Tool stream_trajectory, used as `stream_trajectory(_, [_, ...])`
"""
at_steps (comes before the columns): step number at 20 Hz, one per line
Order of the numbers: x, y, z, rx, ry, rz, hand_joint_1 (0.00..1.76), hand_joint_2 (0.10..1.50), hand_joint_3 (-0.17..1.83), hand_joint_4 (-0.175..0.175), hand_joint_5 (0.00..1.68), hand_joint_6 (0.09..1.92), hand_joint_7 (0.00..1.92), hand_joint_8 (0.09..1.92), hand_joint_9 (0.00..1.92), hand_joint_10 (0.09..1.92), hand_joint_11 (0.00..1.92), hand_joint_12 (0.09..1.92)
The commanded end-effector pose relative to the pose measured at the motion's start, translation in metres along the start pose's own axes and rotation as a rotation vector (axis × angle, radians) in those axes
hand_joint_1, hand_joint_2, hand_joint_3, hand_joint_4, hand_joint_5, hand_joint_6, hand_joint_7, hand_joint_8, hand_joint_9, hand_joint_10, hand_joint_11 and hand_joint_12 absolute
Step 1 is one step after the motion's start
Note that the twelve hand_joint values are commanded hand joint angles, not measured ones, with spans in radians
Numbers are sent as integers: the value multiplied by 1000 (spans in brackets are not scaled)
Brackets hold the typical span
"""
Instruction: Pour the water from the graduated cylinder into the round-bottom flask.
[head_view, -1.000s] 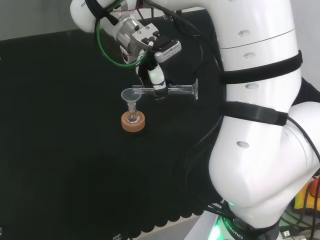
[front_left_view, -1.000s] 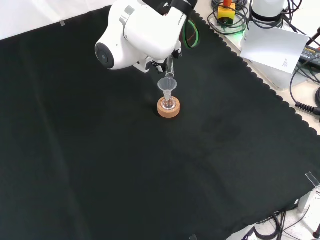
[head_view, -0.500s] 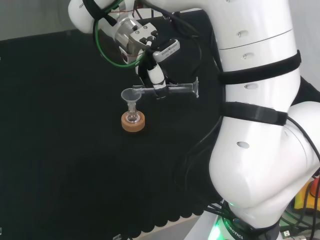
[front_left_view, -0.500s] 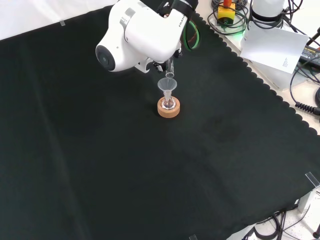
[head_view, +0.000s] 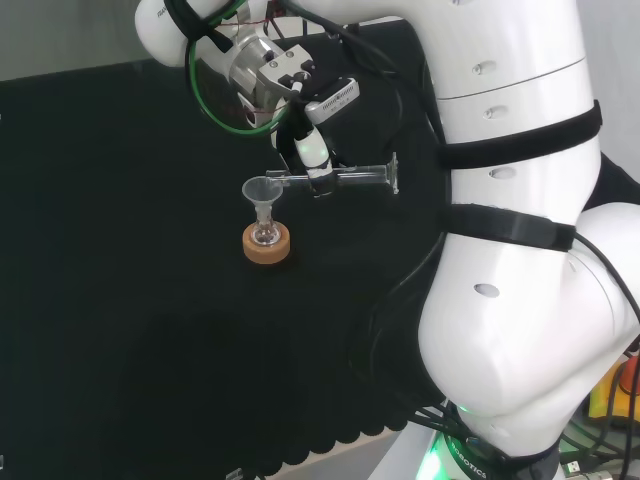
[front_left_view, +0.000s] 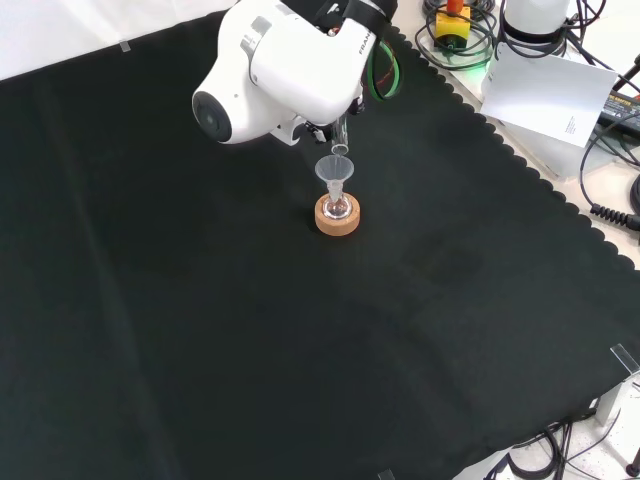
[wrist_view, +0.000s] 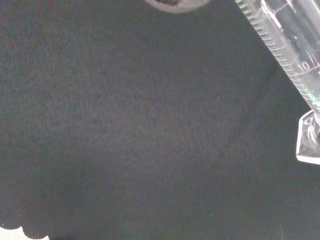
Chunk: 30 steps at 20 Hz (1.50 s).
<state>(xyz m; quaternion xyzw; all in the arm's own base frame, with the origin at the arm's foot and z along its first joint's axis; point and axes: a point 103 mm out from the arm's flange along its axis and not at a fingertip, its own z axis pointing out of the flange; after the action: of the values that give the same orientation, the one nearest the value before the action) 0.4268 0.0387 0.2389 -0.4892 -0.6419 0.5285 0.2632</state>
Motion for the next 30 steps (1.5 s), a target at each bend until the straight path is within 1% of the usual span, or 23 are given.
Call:
stream_trajectory(1, [0, 1, 1, -11, -6, 5, 1273, 1092, 0, -175, 999, 948, 1055, 928, 1552, 87, 1215, 749])
stream_trajectory(12, [5, -3, -1, -27, -11, 5, 1272, 1093, 0, -175, 998, 949, 1055, 928, 1554, 87, 1215, 749])
stream_trajectory(18, [6, 0, 1, -44, -3, -10, 1272, 1093, 0, -175, 997, 950, 1054, 929, 1555, 87, 1215, 749])
stream_trajectory(19, [4, 0, 2, -54, 0, -16, 1272, 1093, 0, -175, 997, 950, 1054, 929, 1555, 87, 1215, 749])
stream_trajectory(22, [-1, -1, 6, -118, 20, -47, 1272, 1093, 0, -175, 997, 950, 1054, 930, 1555, 87, 1215, 749])
stream_trajectory(26, [-9, -3, 11, -153, 39, -52, 1272, 1093, 0, -175, 997, 951, 1054, 931, 1556, 87, 1215, 749])
stream_trajectory(30, [-18, -7, 15, -229, 65, -66, 1272, 1094, 0, -175, 996, 952, 1053, 931, 1556, 87, 1214, 748])
